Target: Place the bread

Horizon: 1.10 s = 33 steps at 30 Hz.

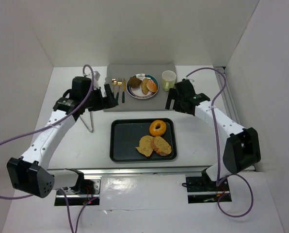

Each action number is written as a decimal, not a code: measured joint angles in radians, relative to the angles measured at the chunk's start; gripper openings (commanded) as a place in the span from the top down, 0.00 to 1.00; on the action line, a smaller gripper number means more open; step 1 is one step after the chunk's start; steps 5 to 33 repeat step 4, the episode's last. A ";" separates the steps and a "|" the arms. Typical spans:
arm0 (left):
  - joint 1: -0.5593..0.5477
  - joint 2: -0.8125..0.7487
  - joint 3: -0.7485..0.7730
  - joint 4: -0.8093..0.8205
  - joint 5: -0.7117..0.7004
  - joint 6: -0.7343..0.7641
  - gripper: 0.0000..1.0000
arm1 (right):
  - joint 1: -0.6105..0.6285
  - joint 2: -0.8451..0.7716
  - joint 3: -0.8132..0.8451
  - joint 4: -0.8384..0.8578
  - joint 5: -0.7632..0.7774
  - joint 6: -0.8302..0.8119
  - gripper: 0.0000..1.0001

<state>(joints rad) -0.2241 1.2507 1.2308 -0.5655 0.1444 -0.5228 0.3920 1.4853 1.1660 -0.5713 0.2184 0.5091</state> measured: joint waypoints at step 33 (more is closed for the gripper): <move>-0.115 0.035 -0.063 -0.012 0.008 -0.001 0.01 | 0.000 0.000 0.000 0.000 0.007 0.010 0.00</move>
